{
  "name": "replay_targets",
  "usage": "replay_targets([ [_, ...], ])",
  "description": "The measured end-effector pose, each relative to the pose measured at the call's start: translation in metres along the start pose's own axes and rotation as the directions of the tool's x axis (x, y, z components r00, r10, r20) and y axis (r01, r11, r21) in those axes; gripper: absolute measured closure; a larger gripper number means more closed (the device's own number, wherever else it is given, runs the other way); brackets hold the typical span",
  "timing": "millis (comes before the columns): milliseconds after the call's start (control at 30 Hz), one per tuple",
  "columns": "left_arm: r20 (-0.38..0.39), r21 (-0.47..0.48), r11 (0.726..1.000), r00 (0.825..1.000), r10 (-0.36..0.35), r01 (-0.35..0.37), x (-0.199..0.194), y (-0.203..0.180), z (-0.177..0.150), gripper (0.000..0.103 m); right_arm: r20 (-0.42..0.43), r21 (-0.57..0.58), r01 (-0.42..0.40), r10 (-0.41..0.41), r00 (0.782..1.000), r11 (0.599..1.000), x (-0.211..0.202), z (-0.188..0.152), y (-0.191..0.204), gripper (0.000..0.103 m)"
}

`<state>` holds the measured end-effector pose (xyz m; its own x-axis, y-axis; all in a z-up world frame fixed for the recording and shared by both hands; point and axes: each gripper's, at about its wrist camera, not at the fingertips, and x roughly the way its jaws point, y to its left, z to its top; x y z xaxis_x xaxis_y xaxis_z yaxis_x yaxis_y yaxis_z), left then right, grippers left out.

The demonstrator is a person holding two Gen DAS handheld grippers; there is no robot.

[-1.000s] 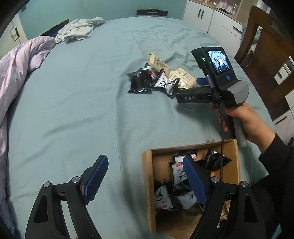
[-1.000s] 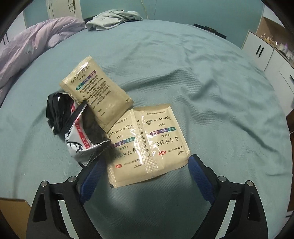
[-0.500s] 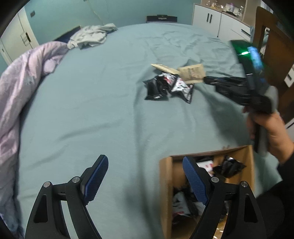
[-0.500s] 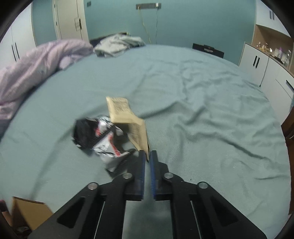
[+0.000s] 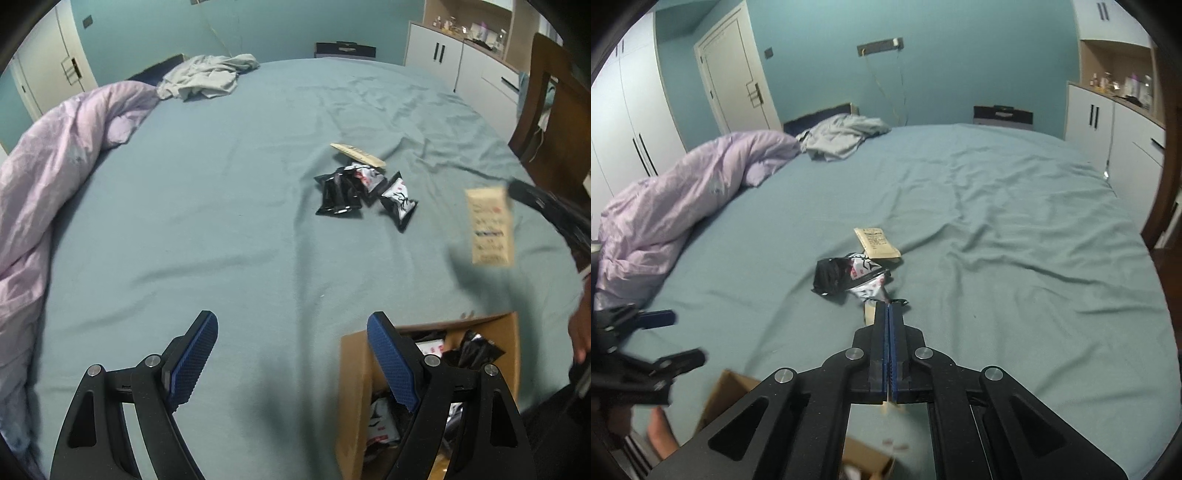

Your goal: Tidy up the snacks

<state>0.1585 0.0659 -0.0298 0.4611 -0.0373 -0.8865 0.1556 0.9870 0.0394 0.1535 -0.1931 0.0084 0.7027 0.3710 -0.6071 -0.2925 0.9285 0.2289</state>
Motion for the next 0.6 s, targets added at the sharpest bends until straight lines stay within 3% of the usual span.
replay_targets([
  [133, -0.014, 0.038, 0.999, 1.0, -0.02, 0.021, 0.016, -0.003, 0.013, 0.019, 0.027, 0.055, 0.0, -0.002, 1.0, 0.998, -0.036, -0.022, -0.006, 0.103],
  [300, -0.025, -0.014, 0.997, 0.997, -0.078, 0.078, 0.043, 0.001, 0.039, 0.019, 0.097, 0.123, 0.043, -0.055, 0.994, 0.992, -0.08, -0.045, -0.013, 0.103],
  [500, -0.008, -0.002, 0.997, 0.997, -0.075, 0.075, 0.082, -0.009, 0.074, 0.019, 0.033, 0.261, 0.052, -0.063, 0.997, 0.964, -0.068, -0.064, -0.027, 0.103],
  [567, -0.001, -0.007, 0.998, 0.998, -0.064, 0.064, 0.095, -0.009, 0.086, 0.019, 0.013, 0.327, 0.028, -0.034, 0.999, 0.945, -0.059, -0.064, -0.036, 0.097],
  [600, -0.002, -0.014, 0.998, 0.998, -0.066, 0.066, 0.102, -0.009, 0.092, 0.019, 0.005, 0.359, 0.016, -0.019, 1.0, 0.933, -0.055, -0.064, -0.04, 0.084],
])
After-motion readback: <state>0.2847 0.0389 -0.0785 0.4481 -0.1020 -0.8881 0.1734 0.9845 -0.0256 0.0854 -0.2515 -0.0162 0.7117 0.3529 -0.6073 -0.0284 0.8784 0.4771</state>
